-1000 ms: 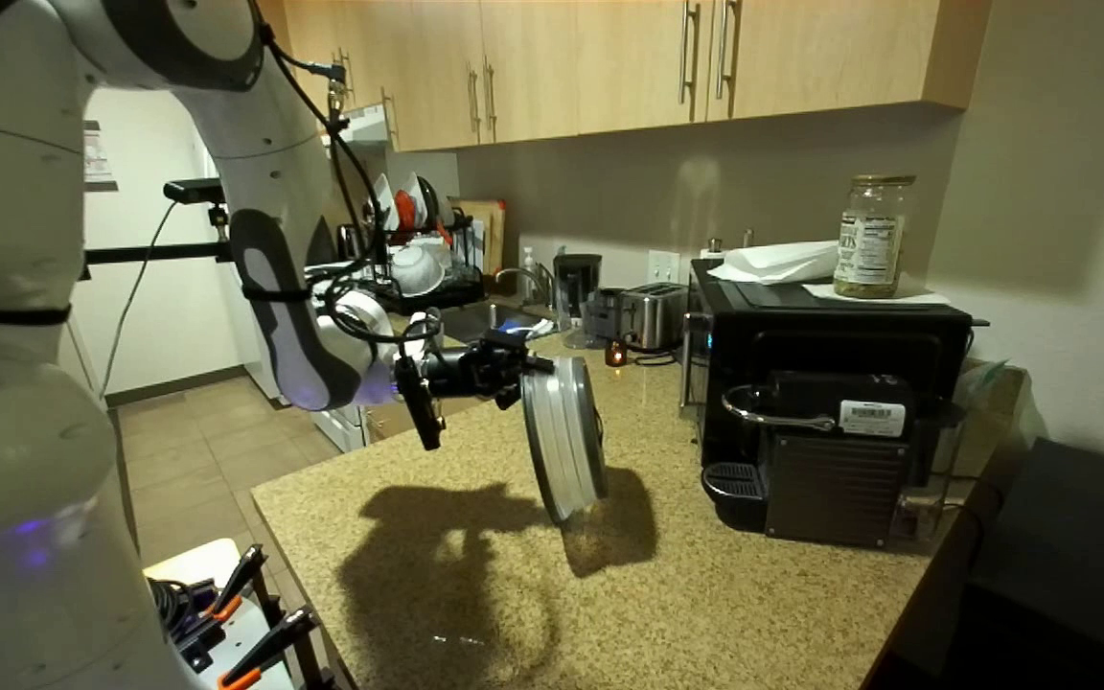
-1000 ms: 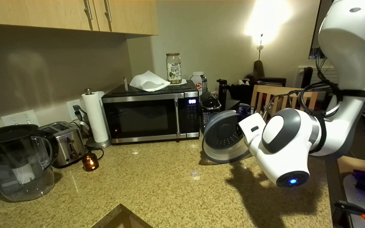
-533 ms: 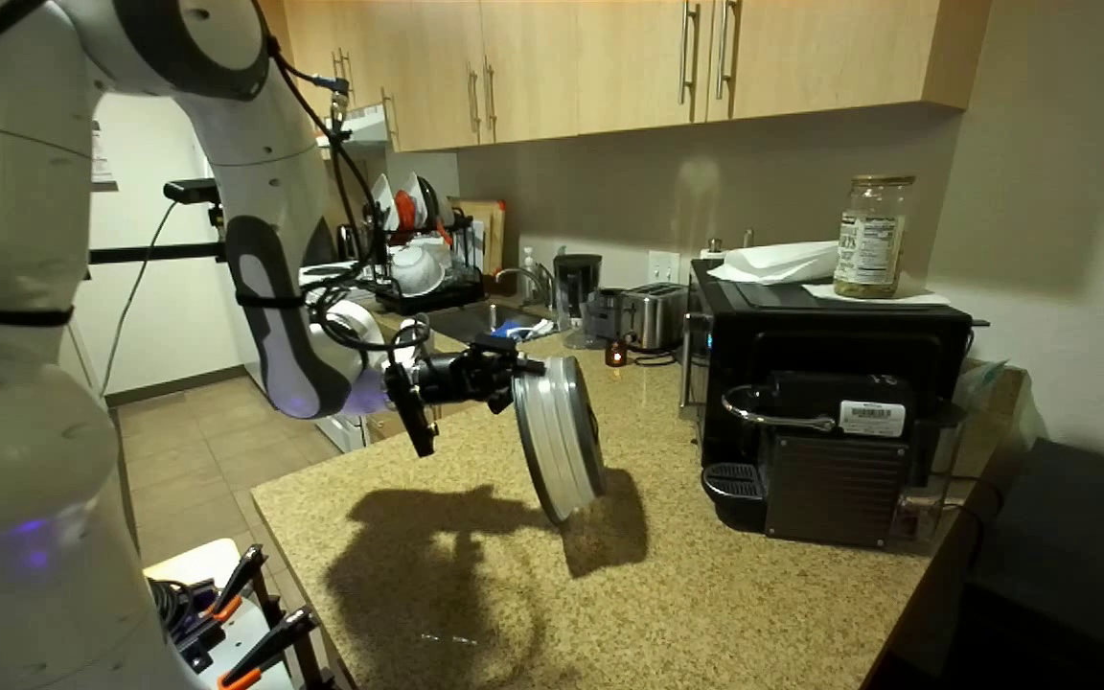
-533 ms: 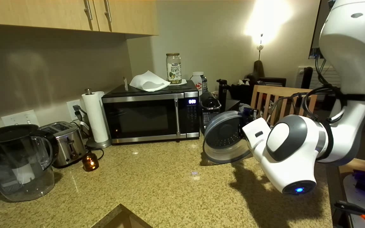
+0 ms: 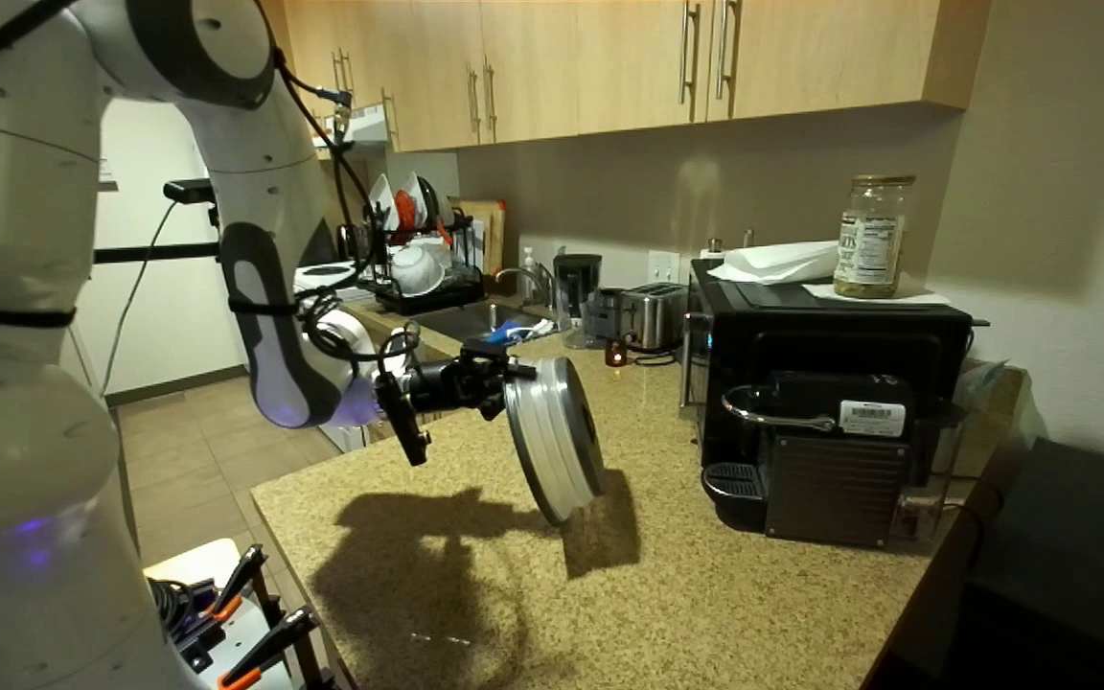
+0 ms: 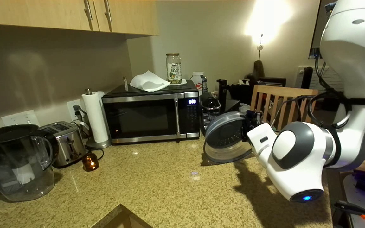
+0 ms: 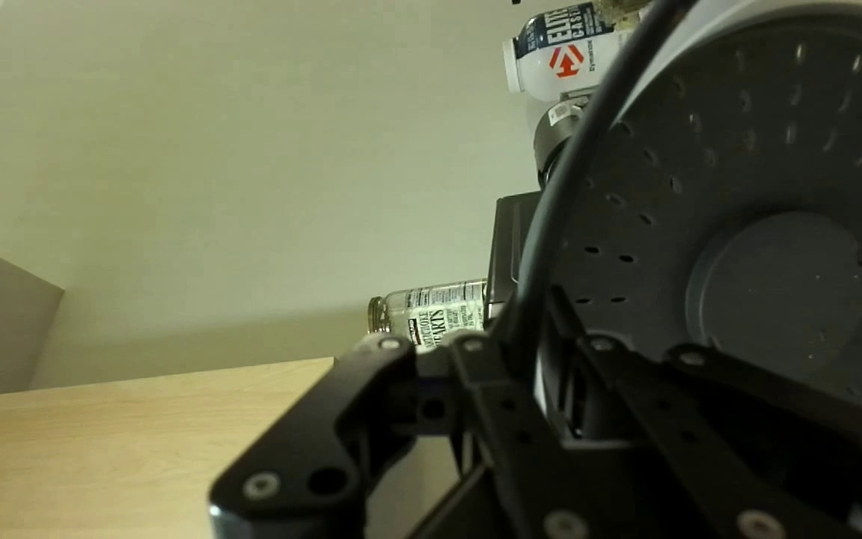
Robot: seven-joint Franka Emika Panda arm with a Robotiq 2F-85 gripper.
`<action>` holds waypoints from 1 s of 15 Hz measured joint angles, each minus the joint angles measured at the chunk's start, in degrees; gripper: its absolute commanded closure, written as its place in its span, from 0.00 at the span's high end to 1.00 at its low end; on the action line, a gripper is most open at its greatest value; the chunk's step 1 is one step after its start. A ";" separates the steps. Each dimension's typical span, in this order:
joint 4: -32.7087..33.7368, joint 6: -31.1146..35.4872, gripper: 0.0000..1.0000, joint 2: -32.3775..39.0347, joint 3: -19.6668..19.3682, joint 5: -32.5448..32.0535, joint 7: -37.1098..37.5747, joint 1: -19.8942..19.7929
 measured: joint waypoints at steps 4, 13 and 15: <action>-0.25 -0.03 0.03 0.00 0.23 -0.21 0.02 0.18; -1.44 0.13 0.07 0.07 1.10 -0.94 0.67 0.58; -1.46 0.14 0.07 0.22 1.10 -0.97 0.92 0.58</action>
